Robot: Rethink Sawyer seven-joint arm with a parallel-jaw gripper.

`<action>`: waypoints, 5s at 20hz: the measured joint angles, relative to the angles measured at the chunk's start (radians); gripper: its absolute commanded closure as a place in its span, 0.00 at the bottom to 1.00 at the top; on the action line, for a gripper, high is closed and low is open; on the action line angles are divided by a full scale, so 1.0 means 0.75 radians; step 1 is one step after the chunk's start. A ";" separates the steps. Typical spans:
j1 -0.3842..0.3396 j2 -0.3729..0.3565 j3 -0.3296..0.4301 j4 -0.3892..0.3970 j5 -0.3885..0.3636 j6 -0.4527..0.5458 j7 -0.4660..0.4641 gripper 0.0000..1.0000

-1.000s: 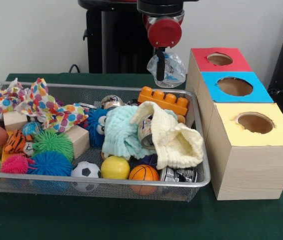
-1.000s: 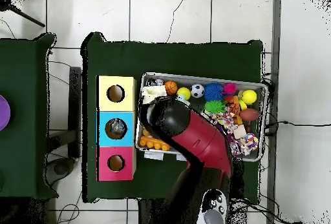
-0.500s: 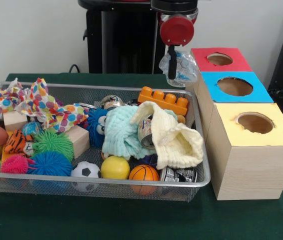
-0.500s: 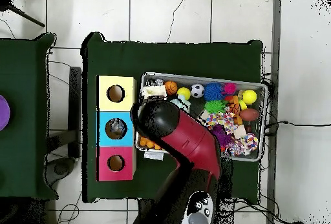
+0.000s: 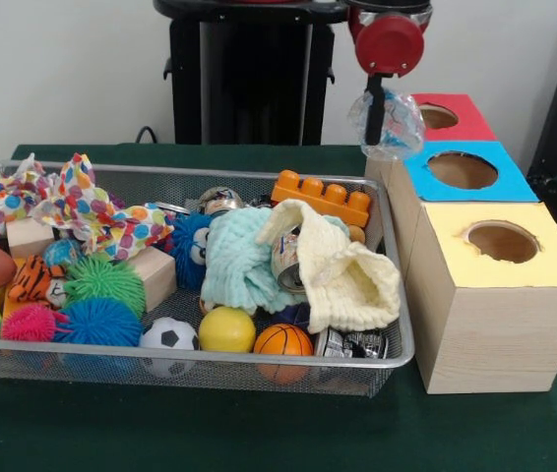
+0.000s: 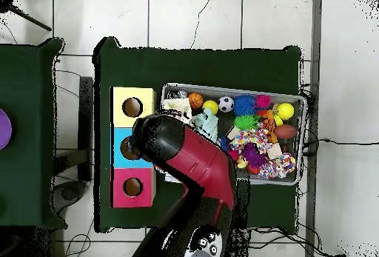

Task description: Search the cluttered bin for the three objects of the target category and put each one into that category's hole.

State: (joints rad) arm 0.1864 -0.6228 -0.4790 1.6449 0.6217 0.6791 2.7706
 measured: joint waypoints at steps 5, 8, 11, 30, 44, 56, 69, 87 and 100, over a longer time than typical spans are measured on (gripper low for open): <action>0.044 0.002 -0.022 -0.006 0.018 0.006 0.071 1.00; 0.074 0.006 -0.041 -0.013 0.027 0.016 0.126 1.00; 0.090 0.016 -0.053 -0.025 0.034 0.024 0.173 1.00; 0.107 0.105 -0.084 -0.122 0.041 0.045 0.251 1.00; 0.158 0.132 -0.133 -0.208 0.055 0.164 0.415 1.00; 0.155 0.146 -0.134 -0.247 0.059 0.164 0.432 1.00; 0.145 0.101 -0.134 -0.142 0.070 0.151 0.432 1.00; 0.092 -0.039 -0.134 0.094 0.064 -0.003 0.432 1.00; 0.187 -0.034 -0.124 0.075 0.078 -0.003 0.432 1.00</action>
State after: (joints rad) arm 0.3270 -0.6481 -0.5718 1.7015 0.6803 0.6766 3.0949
